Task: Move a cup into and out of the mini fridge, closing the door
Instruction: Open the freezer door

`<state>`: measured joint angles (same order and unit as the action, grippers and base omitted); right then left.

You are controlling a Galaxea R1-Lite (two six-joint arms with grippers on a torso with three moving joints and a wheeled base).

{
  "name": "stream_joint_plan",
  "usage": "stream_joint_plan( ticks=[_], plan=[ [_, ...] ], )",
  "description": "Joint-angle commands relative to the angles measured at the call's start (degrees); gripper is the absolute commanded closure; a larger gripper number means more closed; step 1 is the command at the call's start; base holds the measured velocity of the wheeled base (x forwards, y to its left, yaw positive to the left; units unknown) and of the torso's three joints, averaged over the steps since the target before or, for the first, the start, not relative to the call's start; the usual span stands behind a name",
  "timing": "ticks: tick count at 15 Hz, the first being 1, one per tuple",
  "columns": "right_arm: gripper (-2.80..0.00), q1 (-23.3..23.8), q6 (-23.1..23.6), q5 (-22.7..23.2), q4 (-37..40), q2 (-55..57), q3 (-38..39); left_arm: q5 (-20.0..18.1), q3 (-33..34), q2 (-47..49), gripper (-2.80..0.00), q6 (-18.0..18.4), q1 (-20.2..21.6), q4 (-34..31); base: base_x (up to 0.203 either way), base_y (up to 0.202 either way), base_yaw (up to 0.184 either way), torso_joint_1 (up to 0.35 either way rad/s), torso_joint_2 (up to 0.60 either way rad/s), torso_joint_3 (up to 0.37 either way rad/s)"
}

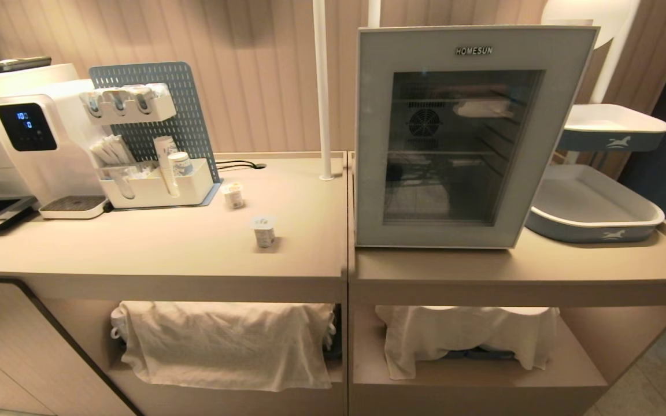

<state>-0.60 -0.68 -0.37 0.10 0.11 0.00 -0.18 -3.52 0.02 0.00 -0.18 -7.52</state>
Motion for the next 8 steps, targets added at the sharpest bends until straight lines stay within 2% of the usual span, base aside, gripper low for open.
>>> stream_joint_plan(
  ticks=[1, 8],
  plan=[
    [0.00, -0.02, 0.01, 0.01, -0.01, 0.07, 0.00, 0.01, 0.01, -0.02, 0.00, 0.00, 0.01, -0.04, 0.000, -0.197, -0.001, 0.002, 0.01, 0.002],
    [0.00, -0.02, 0.07, 0.01, -0.01, 0.13, 0.00, 0.01, 0.10, -0.02, 0.00, 0.00, 0.01, 0.05, 0.000, -0.196, -0.002, -0.001, 0.00, 0.001]
  ],
)
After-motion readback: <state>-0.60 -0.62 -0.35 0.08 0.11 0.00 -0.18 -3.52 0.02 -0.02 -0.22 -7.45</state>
